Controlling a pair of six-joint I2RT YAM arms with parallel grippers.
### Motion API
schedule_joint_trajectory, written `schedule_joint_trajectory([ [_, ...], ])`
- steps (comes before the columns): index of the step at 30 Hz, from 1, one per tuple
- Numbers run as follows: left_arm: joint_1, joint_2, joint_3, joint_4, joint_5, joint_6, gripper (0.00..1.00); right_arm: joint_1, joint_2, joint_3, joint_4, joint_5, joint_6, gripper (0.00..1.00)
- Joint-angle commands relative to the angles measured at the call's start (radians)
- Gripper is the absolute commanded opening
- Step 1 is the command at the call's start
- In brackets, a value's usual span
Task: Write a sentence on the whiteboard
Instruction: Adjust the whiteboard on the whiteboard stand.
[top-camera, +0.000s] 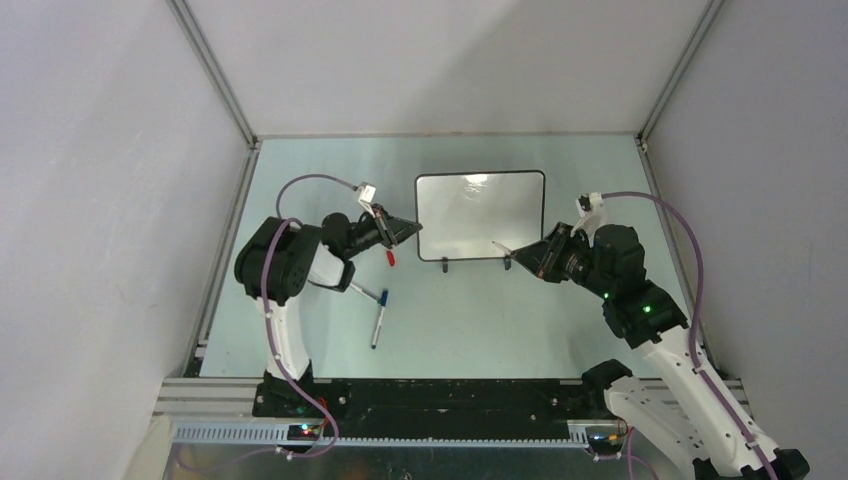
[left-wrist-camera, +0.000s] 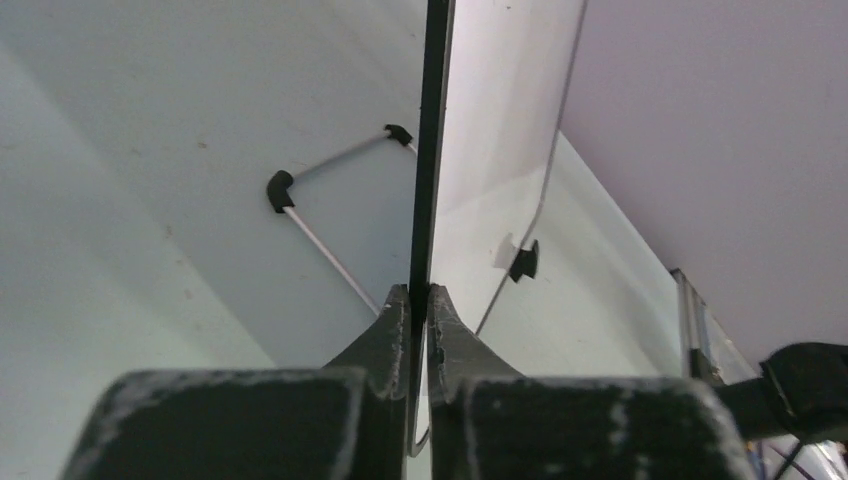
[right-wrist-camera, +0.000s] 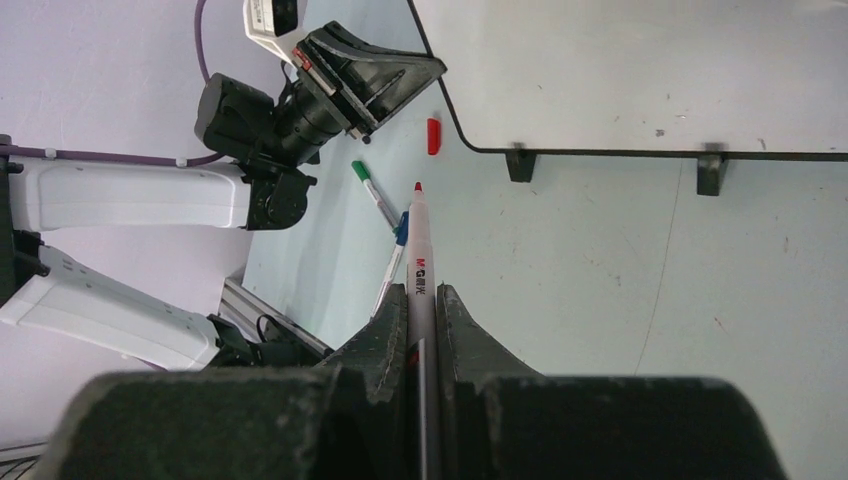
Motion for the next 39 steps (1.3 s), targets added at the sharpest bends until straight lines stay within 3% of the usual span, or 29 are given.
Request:
schedule_joint_trajectory([
  [1,-0.004,0.016,0.025,0.077,0.084,-0.034,0.01,-0.003,-0.001,0.001,0.039,-0.017,0.004,0.00],
  [24,-0.012,-0.153,-0.276,0.192,0.091,-0.015,0.00,0.006,-0.057,0.001,-0.022,0.011,0.034,0.00],
  [25,-0.013,-0.158,-0.280,0.190,0.078,-0.011,0.04,0.006,-0.060,0.000,-0.022,0.012,0.032,0.00],
  [26,-0.014,-0.162,-0.281,0.190,0.070,-0.010,0.19,0.007,-0.062,0.001,-0.023,0.012,0.030,0.00],
  [27,-0.014,-0.161,-0.279,0.188,0.058,-0.011,0.29,0.007,-0.067,0.000,-0.024,0.009,0.021,0.00],
  [28,-0.014,-0.157,-0.271,0.188,0.054,-0.013,0.46,0.007,-0.069,-0.001,-0.024,0.007,0.017,0.00],
  [30,-0.014,-0.146,-0.251,0.185,0.048,-0.020,0.61,0.007,-0.073,-0.002,-0.029,0.002,-0.001,0.00],
  [34,-0.016,-0.157,-0.251,0.192,0.025,-0.029,0.73,0.006,-0.086,-0.003,-0.032,-0.037,-0.061,0.00],
  [39,-0.040,-0.287,-0.333,0.192,-0.050,-0.015,0.83,-0.006,-0.118,-0.004,-0.062,-0.078,-0.149,0.00],
])
